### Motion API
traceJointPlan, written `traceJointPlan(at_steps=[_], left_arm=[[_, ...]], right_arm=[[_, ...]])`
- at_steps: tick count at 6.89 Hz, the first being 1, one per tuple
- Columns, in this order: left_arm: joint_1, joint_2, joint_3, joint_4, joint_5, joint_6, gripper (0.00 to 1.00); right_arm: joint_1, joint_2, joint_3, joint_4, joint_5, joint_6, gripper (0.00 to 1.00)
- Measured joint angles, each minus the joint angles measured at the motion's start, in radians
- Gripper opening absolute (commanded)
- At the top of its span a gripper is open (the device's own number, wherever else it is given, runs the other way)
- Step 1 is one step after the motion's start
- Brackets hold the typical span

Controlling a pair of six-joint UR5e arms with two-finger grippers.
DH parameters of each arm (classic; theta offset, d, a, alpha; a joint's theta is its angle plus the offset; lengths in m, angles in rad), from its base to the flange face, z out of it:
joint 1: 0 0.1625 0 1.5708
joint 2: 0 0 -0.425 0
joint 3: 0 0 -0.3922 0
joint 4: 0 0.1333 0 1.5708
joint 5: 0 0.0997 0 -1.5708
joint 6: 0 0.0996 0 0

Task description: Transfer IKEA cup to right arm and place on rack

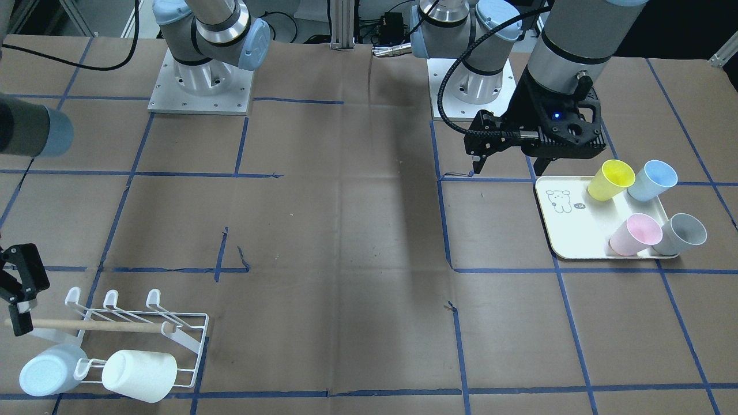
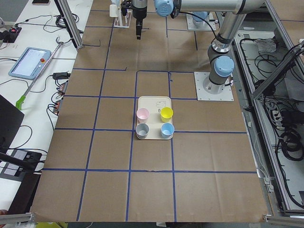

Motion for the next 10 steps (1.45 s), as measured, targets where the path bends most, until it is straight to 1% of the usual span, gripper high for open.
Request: traceJointPlan(at_steps=[2,3,4,5,6,8,9,10], left_arm=[[0.001,0.001,0.000,0.001,0.003,0.001,1.00],[0.001,0.001,0.000,0.001,0.004,0.001,1.00],[0.002,0.001,0.001,0.001,0.003,0.000,1.00],[0.002,0.001,0.002,0.001,0.002,0.001,1.00],[0.002,0.002,0.002,0.001,0.002,0.001,1.00],[0.001,0.001,0.005,0.001,0.003,0.001,1.00],[0.001,0.001,0.004,0.002,0.003,0.001,1.00],[0.001,0.001,0.004,0.002,0.003,0.001,1.00]], right_arm=[[0.027,-0.105,-0.003,0.255,-0.002,0.001,1.00],[0.043,-0.148,-0.005,0.416,-0.013,0.001,1.00],[0.066,-0.194,-0.006,0.602,-0.036,0.001,1.00],[0.102,-0.241,-0.007,0.789,-0.074,0.000,1.00],[0.140,-0.282,-0.007,0.933,-0.133,0.001,1.00],[0.228,-0.350,-0.007,1.250,-0.298,0.002,1.00],[0.270,-0.383,-0.007,1.382,-0.365,0.007,1.00],[0.295,-0.429,-0.007,1.445,-0.397,0.050,1.00]])
